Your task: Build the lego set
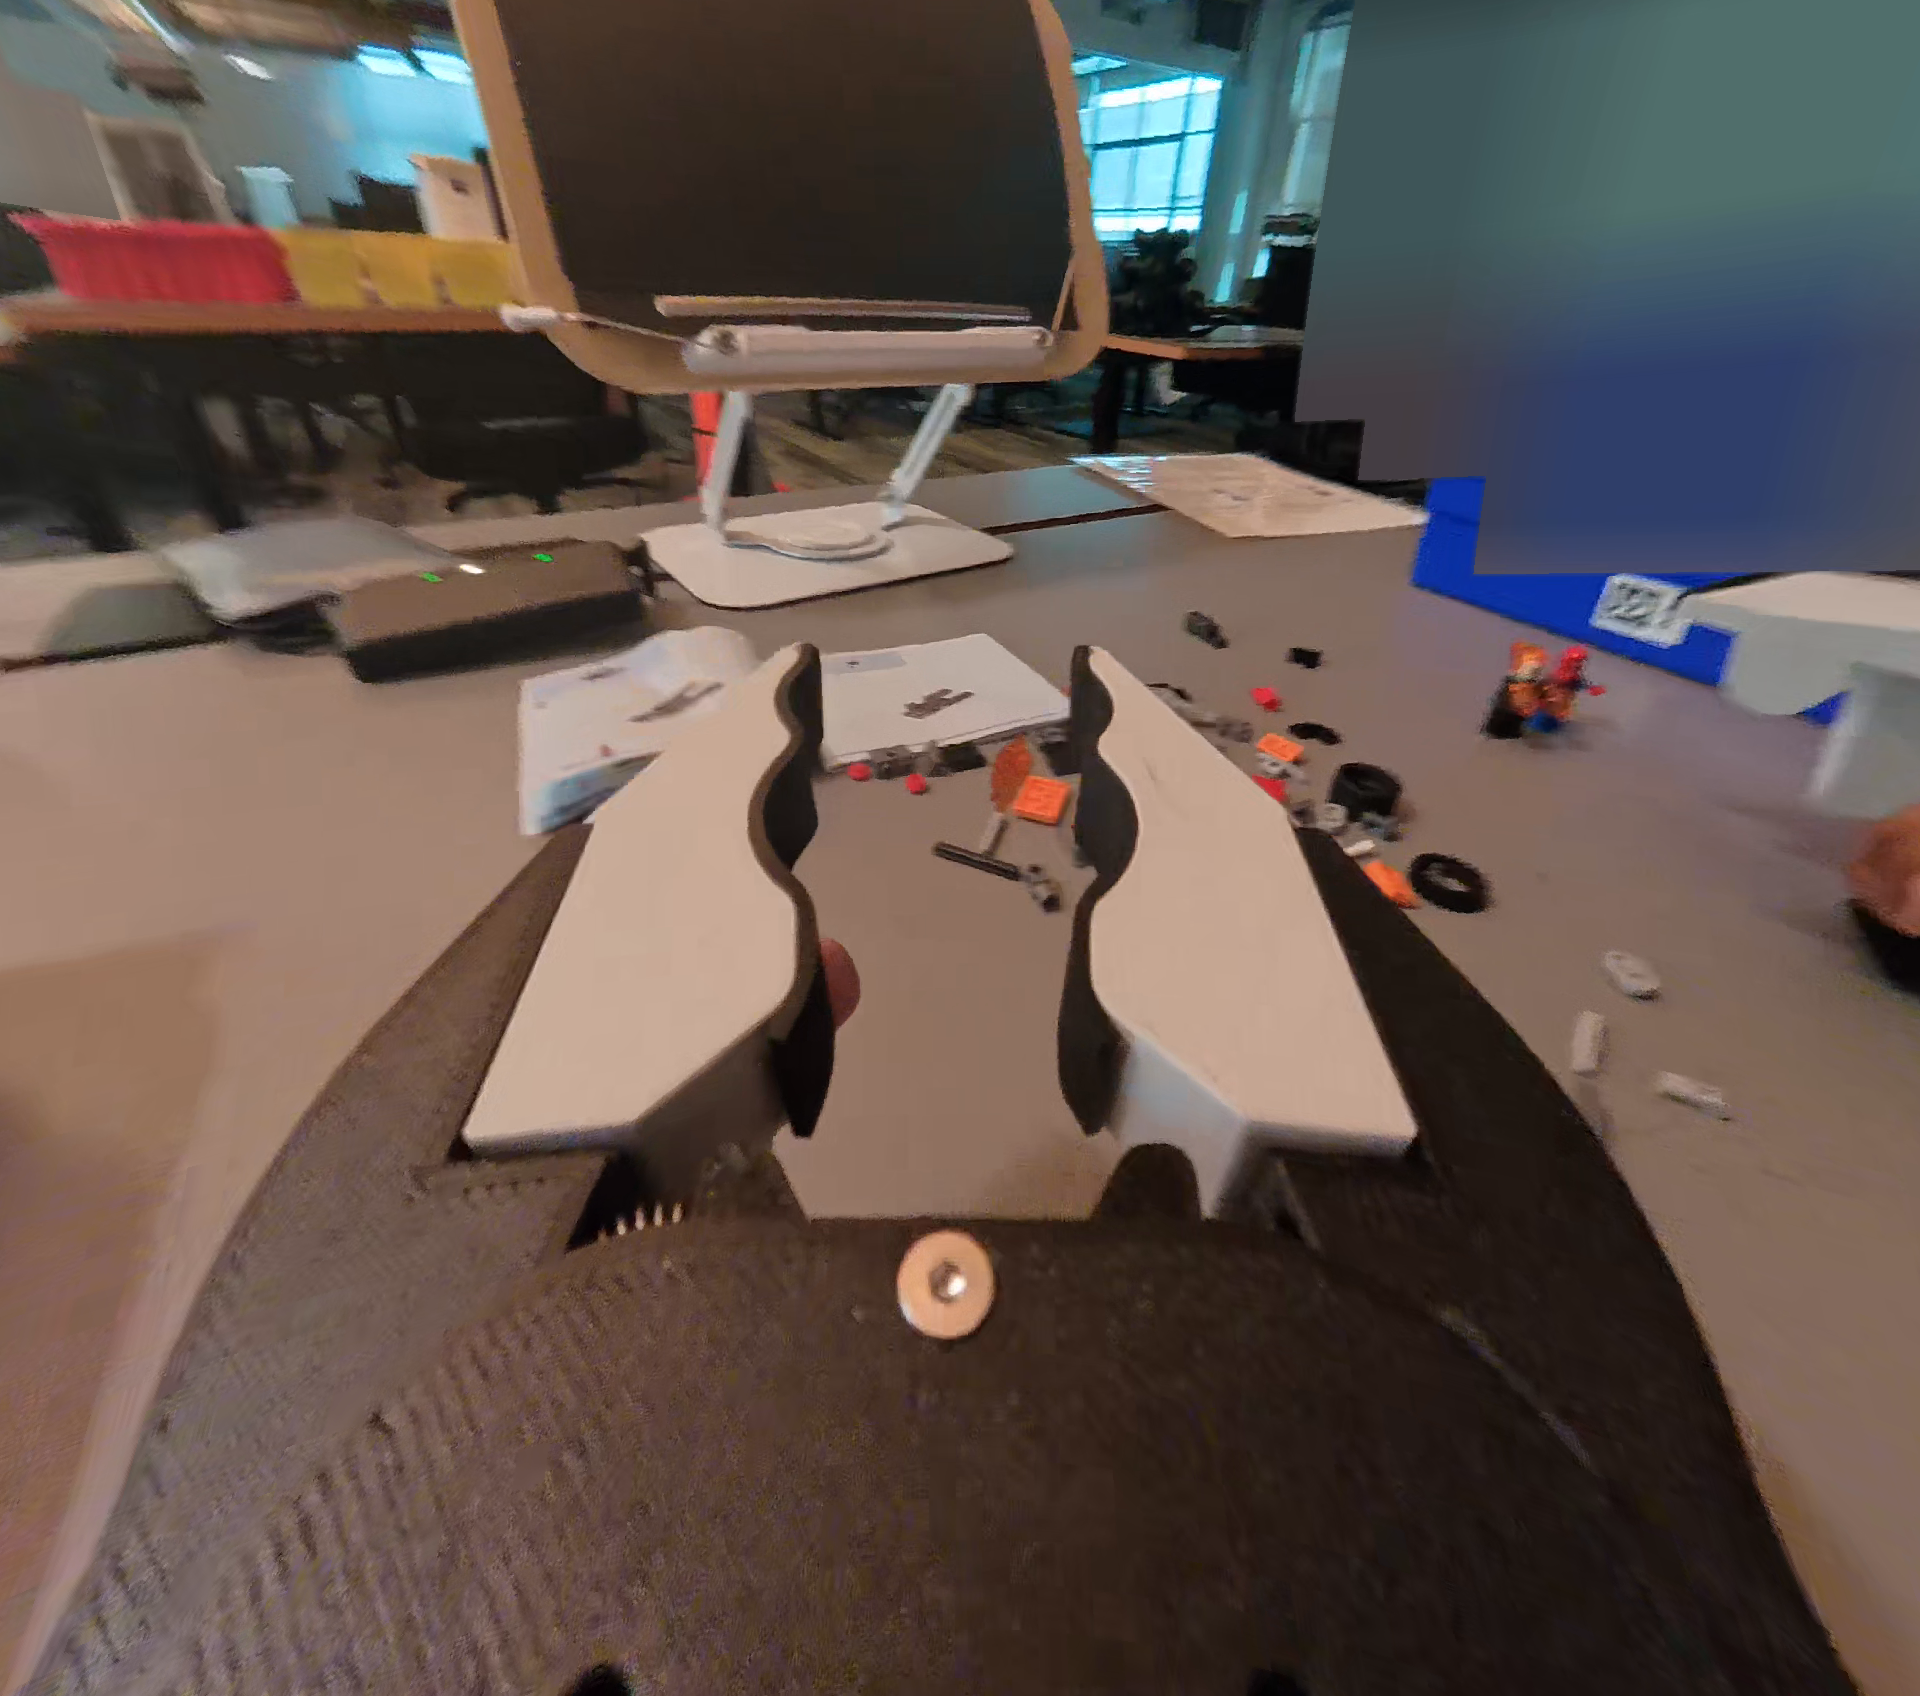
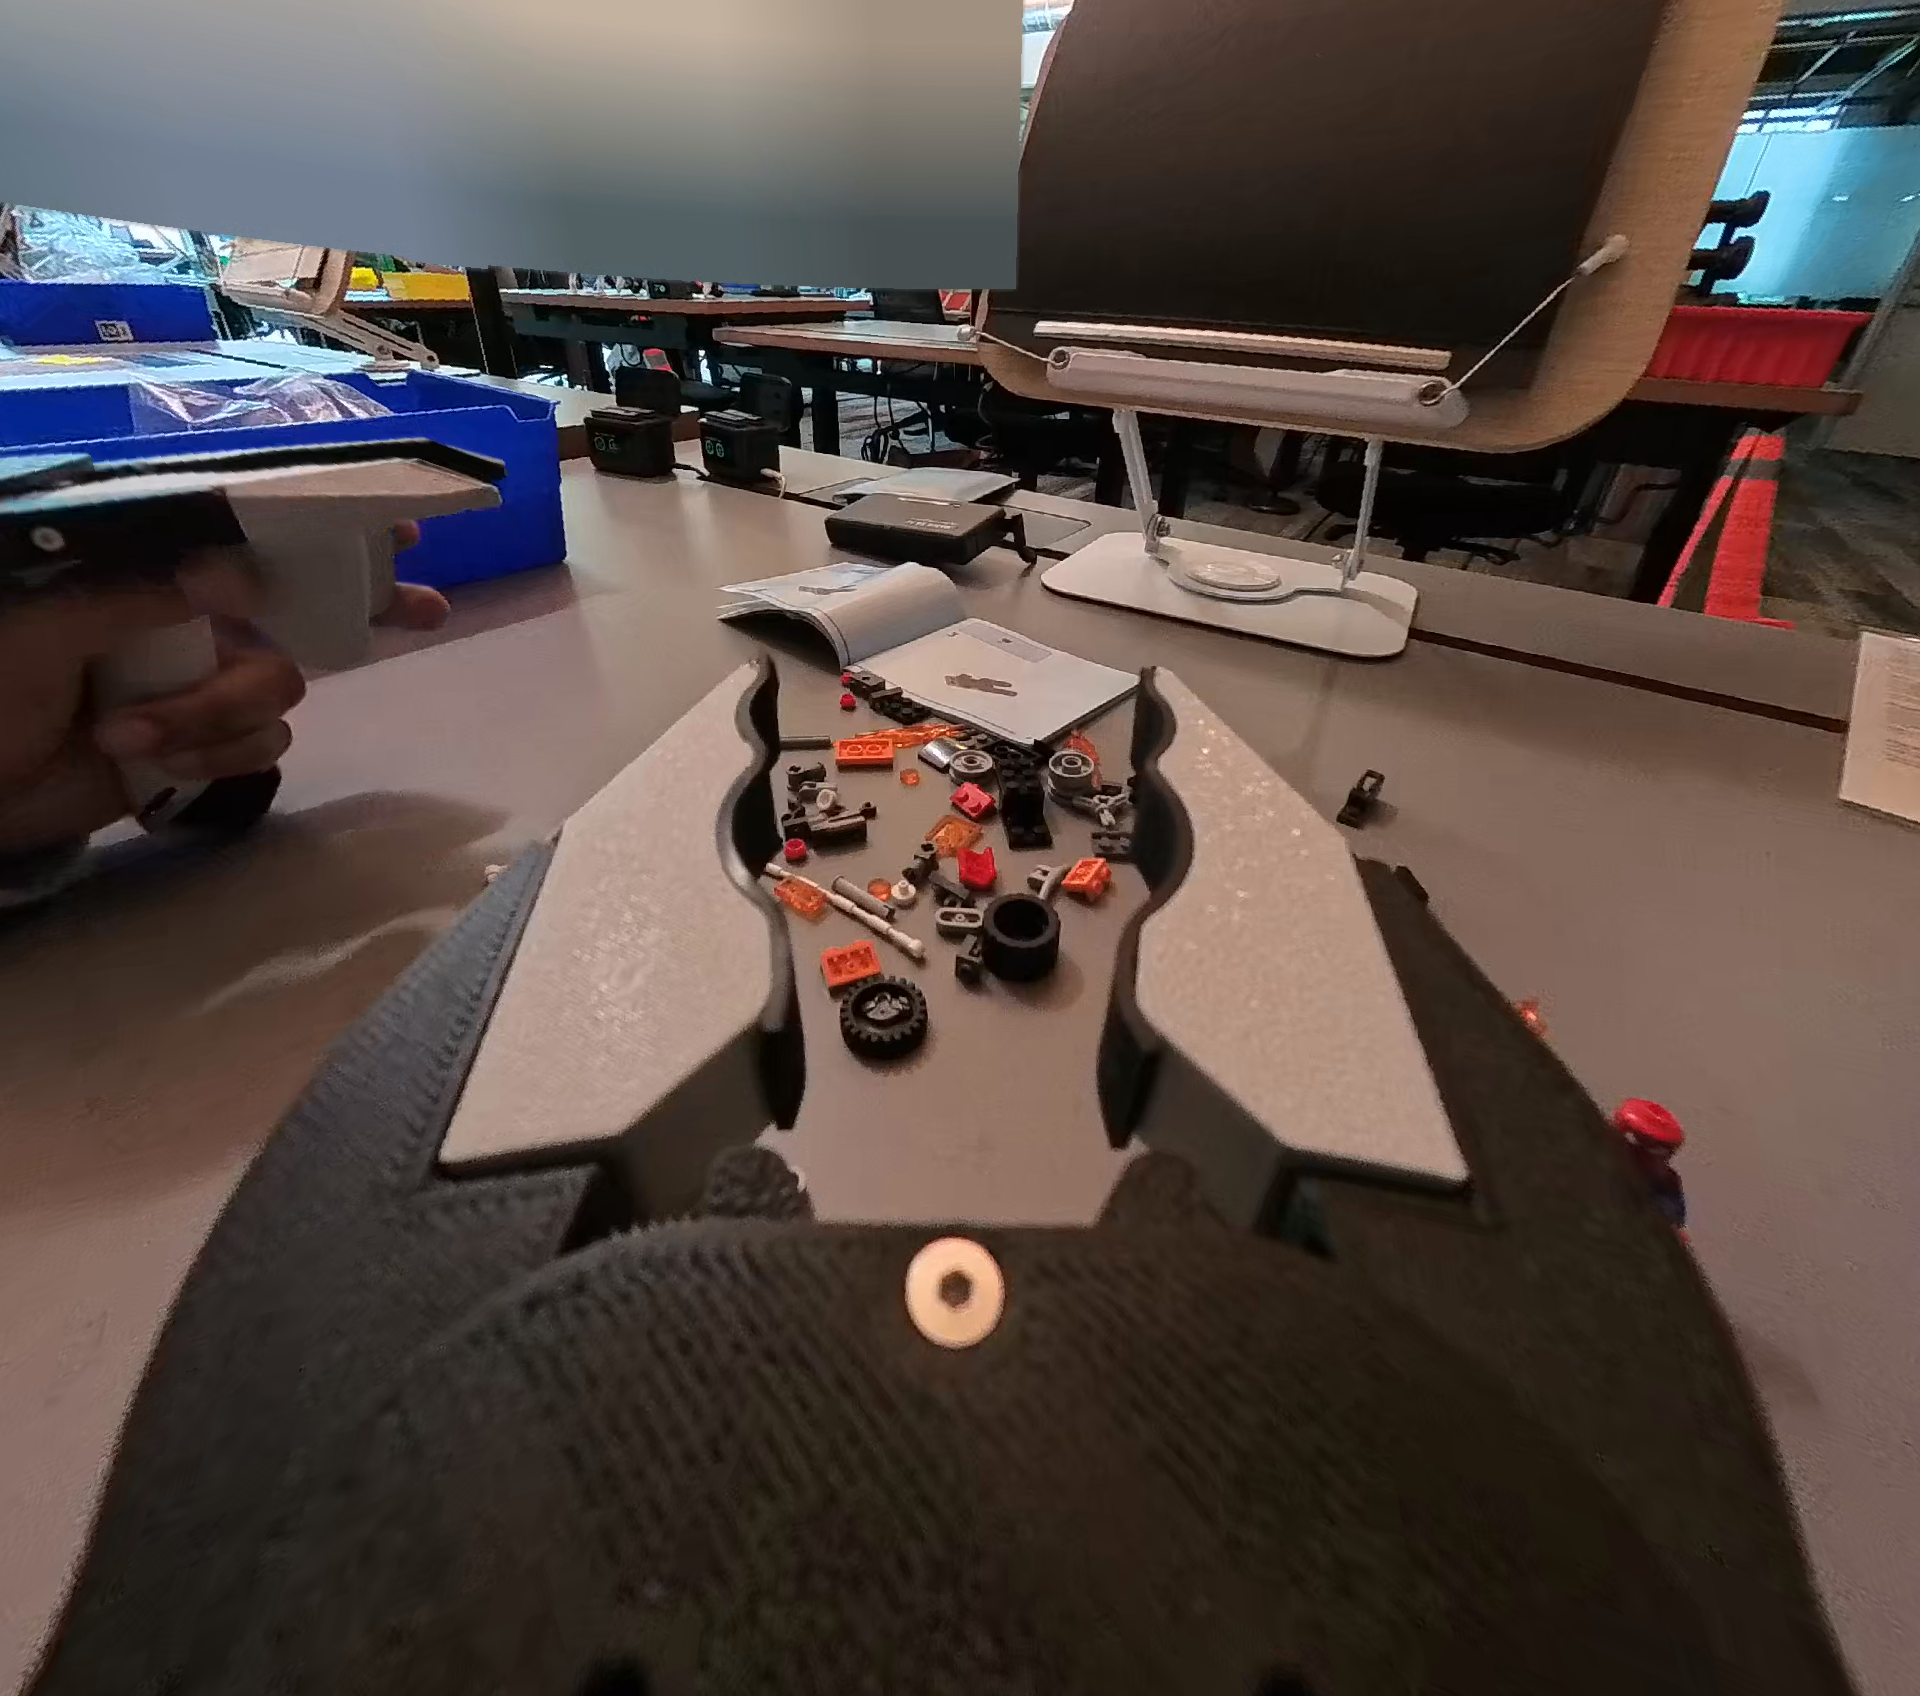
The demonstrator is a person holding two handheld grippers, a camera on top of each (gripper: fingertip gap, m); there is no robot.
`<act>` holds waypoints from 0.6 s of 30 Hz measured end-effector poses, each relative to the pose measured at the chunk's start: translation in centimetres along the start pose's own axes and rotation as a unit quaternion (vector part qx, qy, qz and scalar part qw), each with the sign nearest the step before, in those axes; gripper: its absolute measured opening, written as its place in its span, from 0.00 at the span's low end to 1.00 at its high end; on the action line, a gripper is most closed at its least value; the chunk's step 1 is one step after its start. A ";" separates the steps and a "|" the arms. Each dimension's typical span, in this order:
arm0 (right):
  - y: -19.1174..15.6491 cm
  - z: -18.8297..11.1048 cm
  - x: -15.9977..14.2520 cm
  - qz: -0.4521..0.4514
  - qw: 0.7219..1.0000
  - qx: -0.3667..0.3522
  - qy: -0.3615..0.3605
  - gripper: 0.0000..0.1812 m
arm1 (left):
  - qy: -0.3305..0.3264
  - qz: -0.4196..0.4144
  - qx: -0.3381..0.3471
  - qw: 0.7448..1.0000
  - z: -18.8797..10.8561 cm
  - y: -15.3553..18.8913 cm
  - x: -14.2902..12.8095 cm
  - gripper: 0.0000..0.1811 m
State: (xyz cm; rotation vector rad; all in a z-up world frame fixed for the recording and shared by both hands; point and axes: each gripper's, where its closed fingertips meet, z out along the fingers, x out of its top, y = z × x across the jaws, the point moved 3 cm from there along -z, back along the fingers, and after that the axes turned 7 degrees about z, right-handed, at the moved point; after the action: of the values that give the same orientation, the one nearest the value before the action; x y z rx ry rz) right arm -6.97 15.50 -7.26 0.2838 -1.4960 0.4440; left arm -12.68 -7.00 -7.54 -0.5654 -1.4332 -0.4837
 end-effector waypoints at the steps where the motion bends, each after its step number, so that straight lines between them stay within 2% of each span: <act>1: 0.0 0.1 -0.1 0.000 1.000 0.000 -0.002 0.38 | -0.002 -0.030 -0.012 0.999 0.1 -0.1 -0.1 0.26; 5: -0.1 0.3 -0.2 -0.010 1.000 -0.005 -0.005 0.42 | -0.034 -0.138 -0.071 0.987 0.7 -0.1 -1.2 0.26; 9: 0.0 0.3 -0.1 -0.026 1.000 -0.012 0.004 0.43 | -0.071 -0.164 -0.109 0.978 1.1 0.8 -2.0 0.26; 15: 0.1 0.1 0.2 -0.032 0.999 -0.012 0.020 0.39 | -0.067 -0.160 -0.110 0.979 1.0 0.9 -1.8 0.15; 18: -0.2 0.0 0.3 -0.034 0.999 0.003 0.024 0.31 | -0.068 -0.156 -0.112 0.979 1.0 1.0 -1.8 0.04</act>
State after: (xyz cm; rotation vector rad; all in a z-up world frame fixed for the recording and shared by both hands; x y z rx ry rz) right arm -6.86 15.36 -6.96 0.3250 -1.4335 0.3984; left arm -13.03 -5.64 -9.37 -0.5624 -1.6190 -0.8778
